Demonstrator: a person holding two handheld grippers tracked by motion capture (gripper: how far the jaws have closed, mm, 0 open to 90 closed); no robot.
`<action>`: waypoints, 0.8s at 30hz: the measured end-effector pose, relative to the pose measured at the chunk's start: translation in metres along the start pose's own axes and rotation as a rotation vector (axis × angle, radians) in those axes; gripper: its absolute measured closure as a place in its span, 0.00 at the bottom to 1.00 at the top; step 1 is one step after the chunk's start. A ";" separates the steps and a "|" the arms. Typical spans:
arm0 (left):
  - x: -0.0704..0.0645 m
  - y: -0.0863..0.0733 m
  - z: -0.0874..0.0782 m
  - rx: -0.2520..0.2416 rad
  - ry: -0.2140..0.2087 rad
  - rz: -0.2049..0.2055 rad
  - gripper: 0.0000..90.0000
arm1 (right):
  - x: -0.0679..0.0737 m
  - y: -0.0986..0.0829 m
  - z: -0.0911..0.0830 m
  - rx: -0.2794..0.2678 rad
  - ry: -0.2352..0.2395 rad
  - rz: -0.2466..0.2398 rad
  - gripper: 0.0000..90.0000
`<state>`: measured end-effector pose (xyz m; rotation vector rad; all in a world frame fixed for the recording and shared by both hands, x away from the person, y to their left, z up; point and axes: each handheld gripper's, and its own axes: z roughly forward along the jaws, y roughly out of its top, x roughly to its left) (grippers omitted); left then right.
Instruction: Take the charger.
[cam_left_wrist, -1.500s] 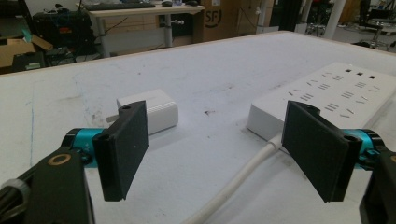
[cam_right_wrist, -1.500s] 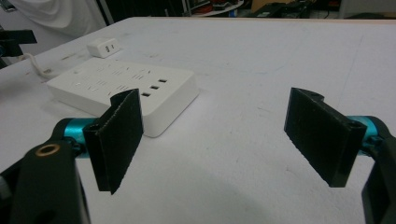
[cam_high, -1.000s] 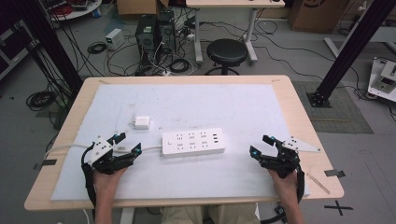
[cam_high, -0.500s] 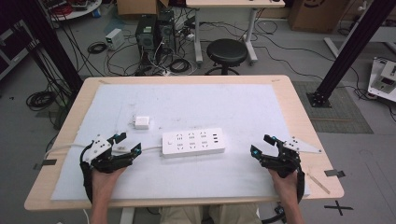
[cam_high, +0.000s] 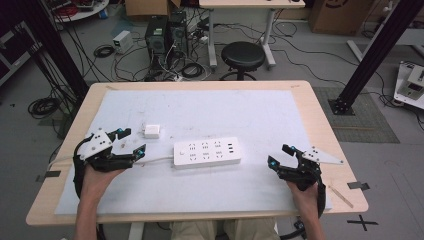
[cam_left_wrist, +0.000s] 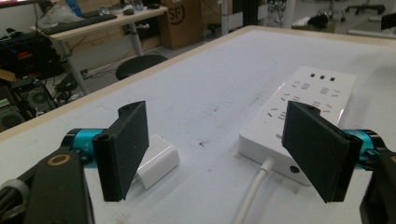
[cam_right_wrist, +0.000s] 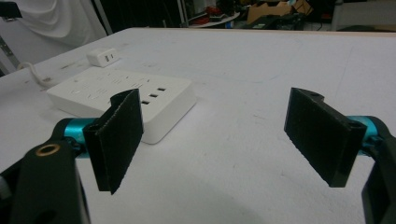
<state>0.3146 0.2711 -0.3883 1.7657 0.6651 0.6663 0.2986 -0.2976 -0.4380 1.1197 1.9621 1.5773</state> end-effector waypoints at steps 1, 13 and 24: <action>0.000 0.000 0.000 0.000 0.000 0.000 0.25 | 0.000 0.000 0.000 0.000 0.000 0.000 0.22; 0.024 0.021 0.022 0.139 -0.103 0.089 0.25 | 0.000 0.000 0.000 0.003 -0.002 -0.003 0.22; 0.040 0.034 0.038 0.225 -0.193 0.146 0.25 | 0.000 0.000 0.001 0.002 -0.001 -0.008 0.22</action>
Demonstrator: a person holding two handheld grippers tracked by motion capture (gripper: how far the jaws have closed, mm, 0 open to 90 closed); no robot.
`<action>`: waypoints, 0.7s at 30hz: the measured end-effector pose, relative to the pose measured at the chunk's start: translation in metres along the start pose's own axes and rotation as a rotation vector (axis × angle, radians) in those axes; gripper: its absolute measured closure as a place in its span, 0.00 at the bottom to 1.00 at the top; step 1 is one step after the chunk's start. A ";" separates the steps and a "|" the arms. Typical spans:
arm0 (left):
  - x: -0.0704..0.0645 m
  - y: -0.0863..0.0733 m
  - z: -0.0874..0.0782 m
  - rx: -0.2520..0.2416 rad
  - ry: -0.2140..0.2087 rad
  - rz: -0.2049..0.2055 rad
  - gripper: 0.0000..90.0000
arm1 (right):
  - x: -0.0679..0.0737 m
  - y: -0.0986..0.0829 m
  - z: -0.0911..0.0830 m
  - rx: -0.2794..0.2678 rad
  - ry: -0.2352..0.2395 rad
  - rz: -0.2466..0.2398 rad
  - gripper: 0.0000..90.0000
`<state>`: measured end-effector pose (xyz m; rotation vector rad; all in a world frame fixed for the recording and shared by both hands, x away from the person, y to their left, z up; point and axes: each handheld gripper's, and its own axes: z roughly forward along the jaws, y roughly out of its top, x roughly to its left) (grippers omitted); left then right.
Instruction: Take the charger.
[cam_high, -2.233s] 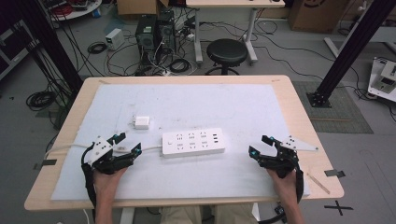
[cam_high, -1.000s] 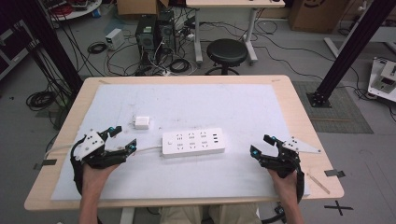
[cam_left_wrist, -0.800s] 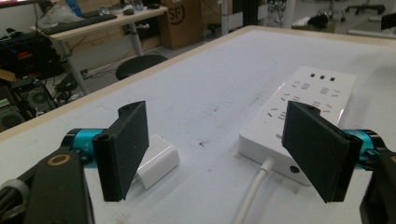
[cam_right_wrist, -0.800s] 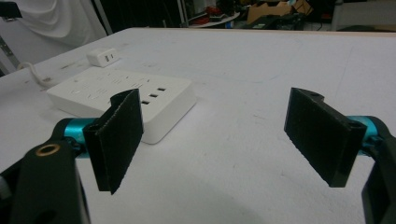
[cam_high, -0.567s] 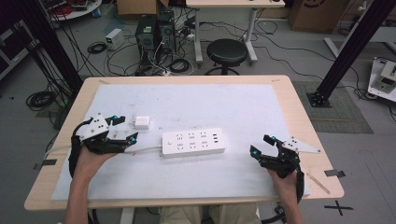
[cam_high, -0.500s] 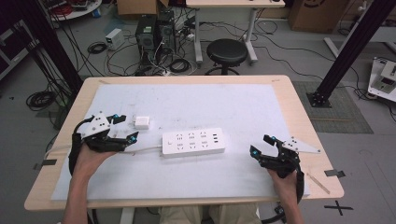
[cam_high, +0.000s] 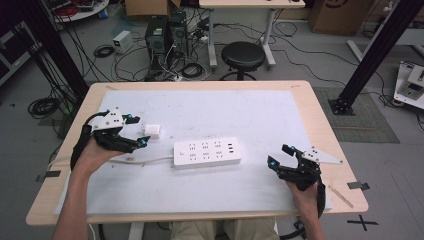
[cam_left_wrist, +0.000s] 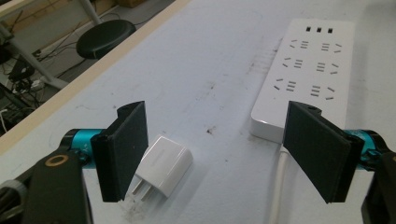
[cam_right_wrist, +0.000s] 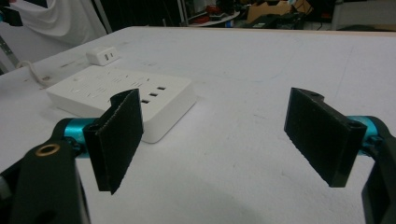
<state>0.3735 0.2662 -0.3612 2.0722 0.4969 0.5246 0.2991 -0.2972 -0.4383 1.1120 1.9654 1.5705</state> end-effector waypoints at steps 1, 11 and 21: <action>0.002 0.000 0.002 0.008 -0.008 0.006 0.25 | 0.000 0.000 0.000 0.000 0.000 0.001 0.22; 0.022 0.007 0.022 0.108 -0.081 0.048 0.25 | 0.000 0.000 0.000 0.003 0.000 0.003 0.22; 0.040 0.005 0.046 0.203 -0.143 0.105 0.25 | 0.000 0.000 0.000 0.001 0.000 0.000 0.22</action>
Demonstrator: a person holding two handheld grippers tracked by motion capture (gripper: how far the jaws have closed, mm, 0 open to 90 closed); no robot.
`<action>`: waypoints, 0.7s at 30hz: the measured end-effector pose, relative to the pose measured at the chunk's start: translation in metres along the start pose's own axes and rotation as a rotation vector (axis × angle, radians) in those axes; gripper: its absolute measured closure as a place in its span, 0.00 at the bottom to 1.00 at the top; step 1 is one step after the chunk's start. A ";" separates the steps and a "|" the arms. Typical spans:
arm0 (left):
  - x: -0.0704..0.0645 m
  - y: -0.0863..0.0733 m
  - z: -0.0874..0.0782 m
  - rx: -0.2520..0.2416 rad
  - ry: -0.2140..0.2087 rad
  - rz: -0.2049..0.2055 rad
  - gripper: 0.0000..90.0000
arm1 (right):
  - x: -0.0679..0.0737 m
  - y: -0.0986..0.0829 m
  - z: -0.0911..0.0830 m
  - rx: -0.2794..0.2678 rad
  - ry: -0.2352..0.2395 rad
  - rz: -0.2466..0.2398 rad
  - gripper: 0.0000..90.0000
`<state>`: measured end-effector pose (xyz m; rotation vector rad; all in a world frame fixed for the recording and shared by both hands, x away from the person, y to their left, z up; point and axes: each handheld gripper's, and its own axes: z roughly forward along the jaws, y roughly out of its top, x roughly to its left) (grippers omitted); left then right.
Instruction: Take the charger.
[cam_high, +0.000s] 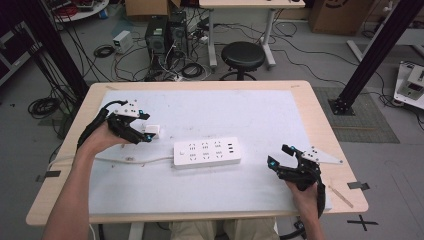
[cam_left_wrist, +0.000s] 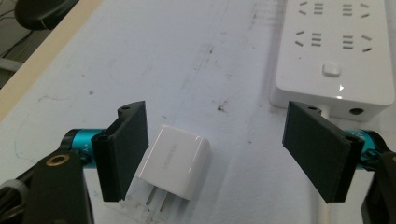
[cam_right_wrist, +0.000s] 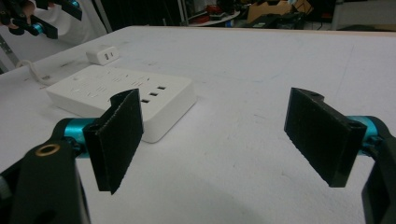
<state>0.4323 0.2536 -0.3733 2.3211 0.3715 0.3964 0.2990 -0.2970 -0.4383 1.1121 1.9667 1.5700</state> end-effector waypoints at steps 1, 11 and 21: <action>0.001 0.000 0.002 0.004 -0.004 0.002 0.25 | 0.000 0.000 0.000 0.001 -0.001 0.001 0.22; 0.019 -0.011 0.012 0.020 -0.011 0.011 0.25 | 0.000 0.000 0.000 0.003 0.004 0.004 0.22; 0.034 -0.012 0.037 0.117 -0.092 0.058 0.25 | 0.001 0.000 0.000 0.005 -0.004 0.007 0.22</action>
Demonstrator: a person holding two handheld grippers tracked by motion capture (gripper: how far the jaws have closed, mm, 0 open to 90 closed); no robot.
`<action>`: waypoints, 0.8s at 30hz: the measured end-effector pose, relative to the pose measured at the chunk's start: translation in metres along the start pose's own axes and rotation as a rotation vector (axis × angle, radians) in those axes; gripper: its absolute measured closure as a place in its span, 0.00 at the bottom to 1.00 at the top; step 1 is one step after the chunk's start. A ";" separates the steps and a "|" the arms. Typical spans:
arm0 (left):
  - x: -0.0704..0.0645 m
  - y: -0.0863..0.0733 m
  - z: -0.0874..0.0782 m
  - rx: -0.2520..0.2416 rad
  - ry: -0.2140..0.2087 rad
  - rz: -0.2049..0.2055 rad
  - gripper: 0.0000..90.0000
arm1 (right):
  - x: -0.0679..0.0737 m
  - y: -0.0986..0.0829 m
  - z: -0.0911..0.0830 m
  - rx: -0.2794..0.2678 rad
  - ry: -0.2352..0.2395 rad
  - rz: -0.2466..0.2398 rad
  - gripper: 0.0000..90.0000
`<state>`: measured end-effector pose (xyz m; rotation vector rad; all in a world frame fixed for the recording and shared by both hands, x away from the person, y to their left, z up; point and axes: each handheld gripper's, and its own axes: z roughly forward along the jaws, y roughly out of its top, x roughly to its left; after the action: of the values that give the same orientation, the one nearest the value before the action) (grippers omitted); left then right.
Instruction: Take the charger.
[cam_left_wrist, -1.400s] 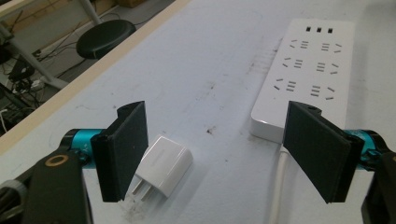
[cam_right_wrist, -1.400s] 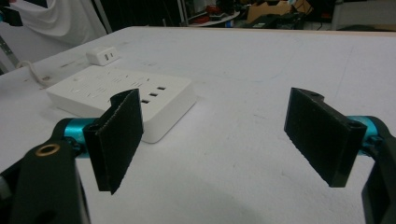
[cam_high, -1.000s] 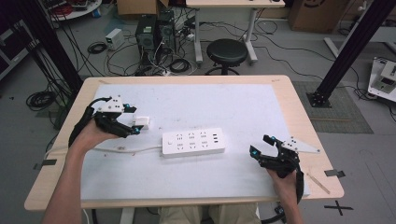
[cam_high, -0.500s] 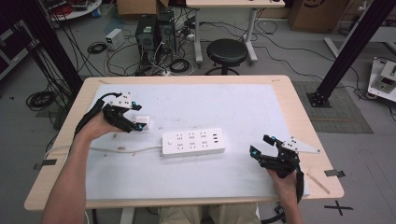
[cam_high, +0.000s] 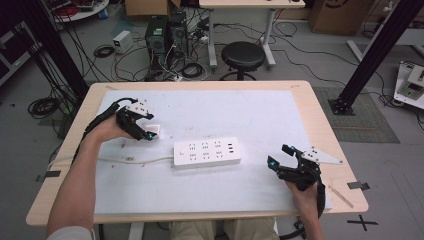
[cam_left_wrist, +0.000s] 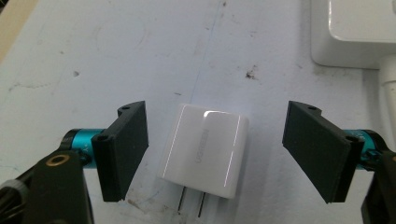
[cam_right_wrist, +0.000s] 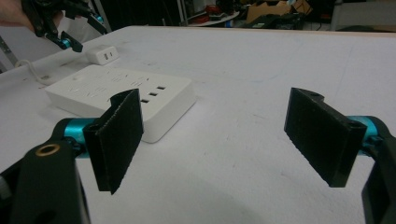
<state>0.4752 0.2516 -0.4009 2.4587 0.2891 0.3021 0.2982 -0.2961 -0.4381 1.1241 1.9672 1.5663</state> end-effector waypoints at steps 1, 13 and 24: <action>0.001 -0.001 0.002 0.005 -0.005 -0.005 0.25 | 0.000 0.000 0.000 0.000 0.002 -0.004 0.22; 0.009 -0.012 0.016 0.041 -0.056 -0.027 0.27 | 0.000 0.000 0.000 -0.003 0.004 -0.007 0.22; 0.015 -0.015 0.023 0.055 -0.073 -0.018 0.31 | 0.000 0.000 0.000 -0.004 0.003 -0.014 0.22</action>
<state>0.4935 0.2546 -0.4259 2.5130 0.2920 0.1983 0.2986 -0.2960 -0.4383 1.1046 1.9691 1.5650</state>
